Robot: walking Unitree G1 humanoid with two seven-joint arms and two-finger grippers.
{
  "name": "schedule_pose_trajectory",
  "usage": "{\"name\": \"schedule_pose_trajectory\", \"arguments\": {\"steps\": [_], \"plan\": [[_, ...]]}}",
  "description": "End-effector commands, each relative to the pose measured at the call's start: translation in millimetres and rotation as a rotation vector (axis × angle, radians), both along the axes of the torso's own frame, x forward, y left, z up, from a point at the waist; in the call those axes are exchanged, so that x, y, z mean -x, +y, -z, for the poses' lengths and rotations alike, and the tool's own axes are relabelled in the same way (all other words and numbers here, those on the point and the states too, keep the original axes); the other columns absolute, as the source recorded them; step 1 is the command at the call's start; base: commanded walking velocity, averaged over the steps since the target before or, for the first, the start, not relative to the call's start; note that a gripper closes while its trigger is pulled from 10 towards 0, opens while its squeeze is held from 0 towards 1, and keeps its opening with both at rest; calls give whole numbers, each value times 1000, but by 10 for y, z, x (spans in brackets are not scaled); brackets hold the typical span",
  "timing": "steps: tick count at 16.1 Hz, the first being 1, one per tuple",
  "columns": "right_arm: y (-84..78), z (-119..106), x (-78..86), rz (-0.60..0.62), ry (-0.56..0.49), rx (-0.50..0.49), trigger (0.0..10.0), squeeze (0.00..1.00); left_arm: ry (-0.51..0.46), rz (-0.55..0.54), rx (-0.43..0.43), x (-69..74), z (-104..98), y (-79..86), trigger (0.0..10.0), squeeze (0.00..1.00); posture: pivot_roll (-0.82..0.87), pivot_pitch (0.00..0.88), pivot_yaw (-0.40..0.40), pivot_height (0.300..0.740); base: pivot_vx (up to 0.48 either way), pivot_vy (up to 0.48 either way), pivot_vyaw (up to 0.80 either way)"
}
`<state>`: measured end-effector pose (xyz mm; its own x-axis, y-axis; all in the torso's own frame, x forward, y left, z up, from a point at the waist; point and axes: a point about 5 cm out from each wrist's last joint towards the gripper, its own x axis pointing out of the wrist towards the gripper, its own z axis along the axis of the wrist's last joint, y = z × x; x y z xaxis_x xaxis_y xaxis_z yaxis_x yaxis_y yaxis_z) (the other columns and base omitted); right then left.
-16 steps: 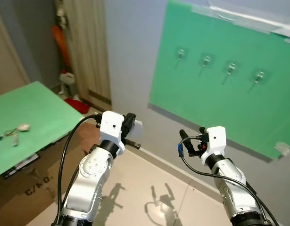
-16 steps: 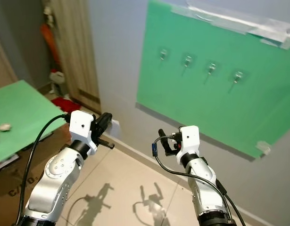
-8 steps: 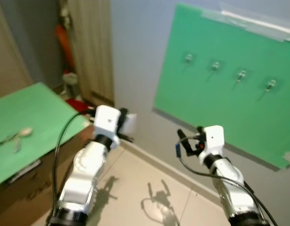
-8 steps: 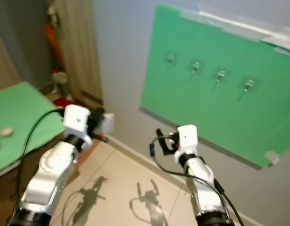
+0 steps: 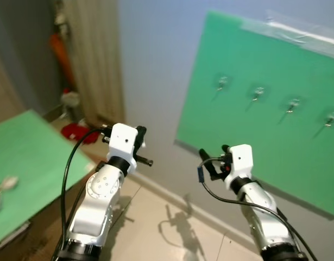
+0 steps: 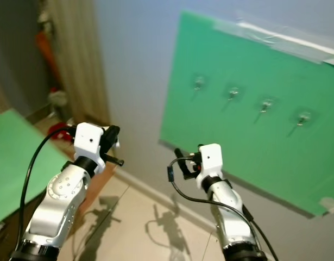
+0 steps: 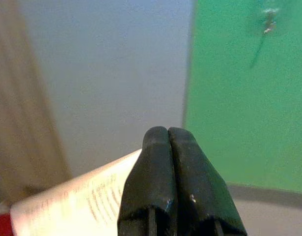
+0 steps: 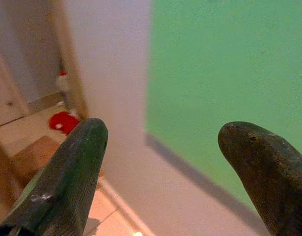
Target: Hang keys on a hook
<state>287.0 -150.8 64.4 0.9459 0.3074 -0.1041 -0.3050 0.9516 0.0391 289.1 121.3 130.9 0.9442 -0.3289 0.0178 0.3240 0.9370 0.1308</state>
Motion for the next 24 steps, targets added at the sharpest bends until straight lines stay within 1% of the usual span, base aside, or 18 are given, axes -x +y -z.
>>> {"name": "schedule_pose_trajectory", "arguments": {"steps": [1, 3, 4, 5, 6, 8, 9, 10, 13, 14, 15, 16, 17, 18, 21, 24], "plan": [[-112, -12, 1, 29, -3, 13, 10000, 0, -17, 38, 9, -1, -37, -105, 0, 408, -4, 0, -69, 736, 480, 0, 0], [-107, -6, 2, 28, -1, 12, 10000, 0, -12, 61, 20, -40, -54, -107, 0, 404, -5, 0, -69, 736, 0, 0, 0], [-101, -3, 5, 25, 1, 13, 10000, 0, 4, 98, 68, -88, -71, -138, 0, 408, -7, 0, -73, 736, 0, 0, 0], [-100, -1, 5, 23, 1, 13, 10000, 0, 13, 111, 94, -110, -76, -150, 0, 408, -6, 0, -76, 736, 0, 0, 0], [-103, 3, 3, 15, 4, 18, 10000, 0, 50, 125, 240, -218, -111, -143, 0, 412, -9, 0, -79, 736, 0, 0, 0], [-108, 5, 3, 12, 5, 21, 10000, 0, 51, 122, 345, -266, -161, -126, 0, 412, -11, 0, -78, 736, 0, 0, 0], [-126, 2, 0, 12, 5, 26, 10000, 0, 30, 137, 448, -337, -276, -101, 0, 416, -13, 0, -82, 736, 0, 0, 0], [-138, 1, -1, 12, 5, 28, 10000, 0, 28, 155, 498, -365, -330, -104, 0, 420, -15, 0, -82, 736, 0, 0, 0], [-145, 10, 0, 12, 8, 31, 10000, 0, 61, 244, 659, -410, -420, -167, 0, 412, -19, 0, -79, 736, 0, 0, 0], [-144, 14, 2, 12, 10, 31, 10000, 0, 89, 303, 737, -399, -435, -211, 0, 408, -21, 0, -78, 736, 0, 0, 0], [-146, 15, 6, 13, 11, 31, 10000, 0, 115, 331, 798, -387, -426, -230, 0, 404, -22, 0, -78, 736, 0, 0, 0], [-144, 16, 7, 13, 12, 31, 10000, 0, 129, 351, 807, -374, -416, -247, 0, 396, -21, 0, -80, 736, 0, 0, 0], [-144, 19, 11, 11, 14, 32, 10000, 0, 155, 412, 827, -326, -420, -320, 0, 396, -19, 0, -81, 736, 0, 0, 0], [-143, 19, 10, 10, 15, 33, 10000, 0, 160, 428, 831, -312, -427, -342, 0, 396, -19, 0, -82, 736, 0, 0, 0], [-133, 23, 6, 7, 17, 34, 10000, 0, 173, 457, 855, -289, -446, -359, 0, 392, -18, 0, -84, 736, 0, 0, 0], [-120, 22, 7, 5, 18, 35, 10000, 0, 177, 455, 846, -294, -450, -336, 0, 396, -22, 0, -80, 736, 0, 0, 0]]}}
